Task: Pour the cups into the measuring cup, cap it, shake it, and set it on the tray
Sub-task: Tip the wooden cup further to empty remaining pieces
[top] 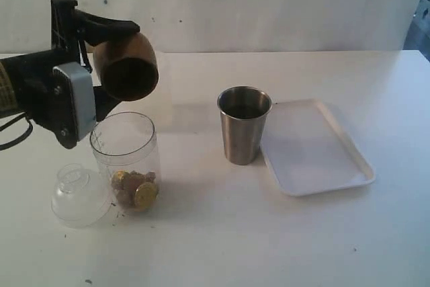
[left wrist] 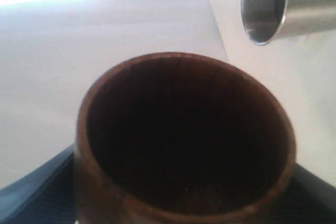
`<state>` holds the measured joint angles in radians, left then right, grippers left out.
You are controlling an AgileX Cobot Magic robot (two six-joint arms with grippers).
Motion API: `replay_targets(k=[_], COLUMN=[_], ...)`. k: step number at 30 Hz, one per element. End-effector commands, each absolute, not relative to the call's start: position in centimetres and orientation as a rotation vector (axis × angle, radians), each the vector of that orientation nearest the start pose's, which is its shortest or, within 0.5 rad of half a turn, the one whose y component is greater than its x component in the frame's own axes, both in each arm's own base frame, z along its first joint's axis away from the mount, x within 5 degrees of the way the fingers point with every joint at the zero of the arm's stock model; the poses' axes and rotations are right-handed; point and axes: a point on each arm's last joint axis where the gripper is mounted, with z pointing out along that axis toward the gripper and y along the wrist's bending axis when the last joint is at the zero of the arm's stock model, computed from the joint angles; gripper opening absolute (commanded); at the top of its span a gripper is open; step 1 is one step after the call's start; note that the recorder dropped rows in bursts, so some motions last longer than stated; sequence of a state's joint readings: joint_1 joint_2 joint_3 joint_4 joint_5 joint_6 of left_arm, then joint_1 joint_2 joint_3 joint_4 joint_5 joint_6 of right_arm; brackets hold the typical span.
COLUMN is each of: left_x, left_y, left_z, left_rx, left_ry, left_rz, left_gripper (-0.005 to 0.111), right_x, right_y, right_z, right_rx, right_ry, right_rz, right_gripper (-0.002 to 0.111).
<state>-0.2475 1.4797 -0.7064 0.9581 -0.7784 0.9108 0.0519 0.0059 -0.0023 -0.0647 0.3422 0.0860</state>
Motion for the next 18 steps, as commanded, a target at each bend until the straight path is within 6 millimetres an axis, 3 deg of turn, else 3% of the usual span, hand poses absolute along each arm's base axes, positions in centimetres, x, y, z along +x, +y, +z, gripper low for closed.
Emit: replay_targets(k=[1, 10, 18], left_x=[27.3, 27.31, 27.69], left_y=[-12.36, -12.35, -11.96], left_z=[25.76, 25.77, 25.74], left_rx=[1.695, 1.751, 1.771], left_ry=[0.367, 0.188, 0.19], left_rz=[0.741, 0.899, 0.977], left_gripper=[0.0, 0.0, 0.0], right_x=[5.37, 5.37, 5.37], right_y=[0.05, 0.05, 0.05], right_z=[18.29, 18.29, 18.29], right_rx=[-0.014, -0.014, -0.014], right_ry=[1.819, 1.819, 1.819], right_rz=[0.026, 0.026, 0.026], right_gripper=[0.0, 0.0, 0.0])
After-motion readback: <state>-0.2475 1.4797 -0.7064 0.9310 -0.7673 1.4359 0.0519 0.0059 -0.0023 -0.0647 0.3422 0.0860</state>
